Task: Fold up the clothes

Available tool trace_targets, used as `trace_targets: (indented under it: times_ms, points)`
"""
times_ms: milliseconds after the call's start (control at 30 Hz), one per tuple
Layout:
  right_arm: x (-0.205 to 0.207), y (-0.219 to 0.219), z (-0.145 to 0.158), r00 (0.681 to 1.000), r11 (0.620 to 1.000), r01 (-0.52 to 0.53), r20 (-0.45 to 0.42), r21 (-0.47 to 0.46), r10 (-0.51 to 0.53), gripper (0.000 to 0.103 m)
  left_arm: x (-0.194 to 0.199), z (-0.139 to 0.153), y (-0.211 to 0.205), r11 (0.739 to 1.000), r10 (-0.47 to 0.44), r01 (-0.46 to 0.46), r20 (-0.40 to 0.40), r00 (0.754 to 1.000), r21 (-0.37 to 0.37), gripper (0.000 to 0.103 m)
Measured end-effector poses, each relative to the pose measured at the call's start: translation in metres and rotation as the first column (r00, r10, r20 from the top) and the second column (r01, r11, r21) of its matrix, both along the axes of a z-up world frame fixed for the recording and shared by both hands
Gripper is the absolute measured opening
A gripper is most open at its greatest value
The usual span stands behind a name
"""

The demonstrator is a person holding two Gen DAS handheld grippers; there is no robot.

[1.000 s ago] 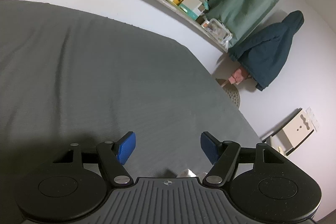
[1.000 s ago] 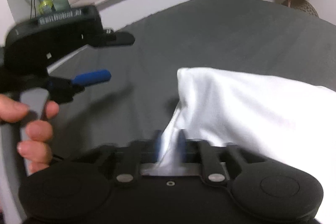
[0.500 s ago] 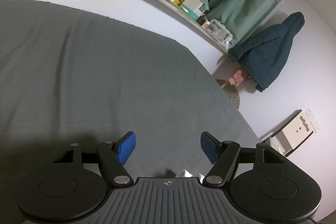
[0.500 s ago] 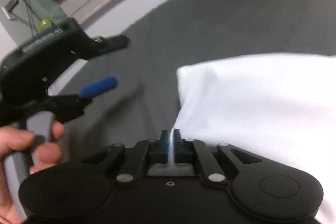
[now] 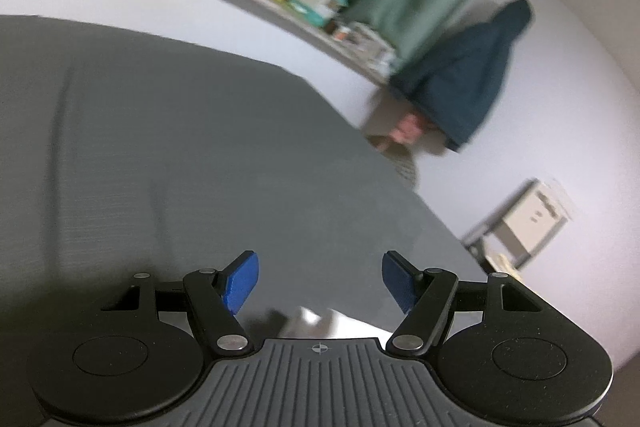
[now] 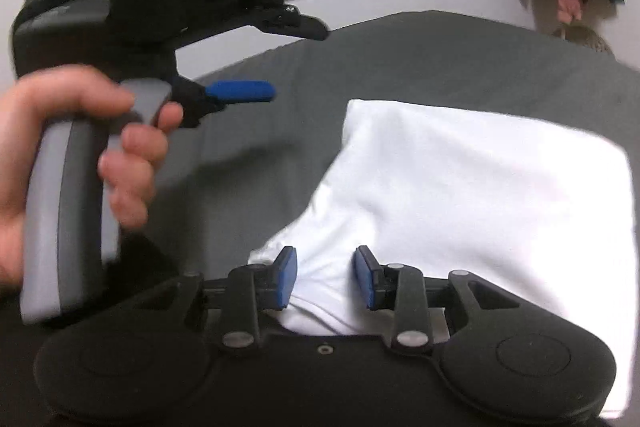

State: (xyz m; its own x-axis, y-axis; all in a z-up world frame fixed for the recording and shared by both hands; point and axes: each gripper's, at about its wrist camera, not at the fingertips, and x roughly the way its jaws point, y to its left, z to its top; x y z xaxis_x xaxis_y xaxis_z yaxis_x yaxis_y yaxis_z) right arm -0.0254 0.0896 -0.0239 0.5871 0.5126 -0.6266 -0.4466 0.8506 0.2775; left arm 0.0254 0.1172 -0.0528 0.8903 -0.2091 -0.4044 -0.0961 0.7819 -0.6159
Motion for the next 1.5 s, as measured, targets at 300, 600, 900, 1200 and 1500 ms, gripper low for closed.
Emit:
trace_targets:
  times_ms: [300, 600, 900, 1200, 1500]
  points:
    - [-0.010, -0.093, 0.031, 0.925, 0.933, 0.351, 0.129, 0.074, -0.358, 0.038, 0.006, 0.004, -0.029, 0.978, -0.210, 0.209, 0.027, 0.977, 0.007, 0.070]
    - [0.033, -0.113, 0.028, 0.922, 0.929, 0.371, 0.122, 0.004, -0.369, 0.038, 0.017, -0.001, -0.079, 0.912, -0.303, 0.314, -0.083, 0.949, 0.263, 0.070]
    - [0.062, -0.085, 0.002, 0.934, 0.925, 0.340, 0.174, -0.172, -0.311, 0.057, 0.042, -0.031, -0.081, 0.900, -0.160, 0.243, -0.245, 0.956, 0.361, 0.091]
    - [0.055, -0.097, 0.014, 0.941, 0.945, 0.305, 0.191, -0.120, -0.280, 0.067, 0.023, -0.009, -0.066, 0.913, -0.151, 0.210, -0.190, 0.970, 0.349, 0.093]
    - [-0.021, -0.114, 0.003, 0.969, 0.956, 0.228, 0.143, -0.183, -0.203, 0.067, 0.005, 0.013, -0.072, 0.879, -0.397, 0.424, -0.156, 0.904, 0.218, 0.093]
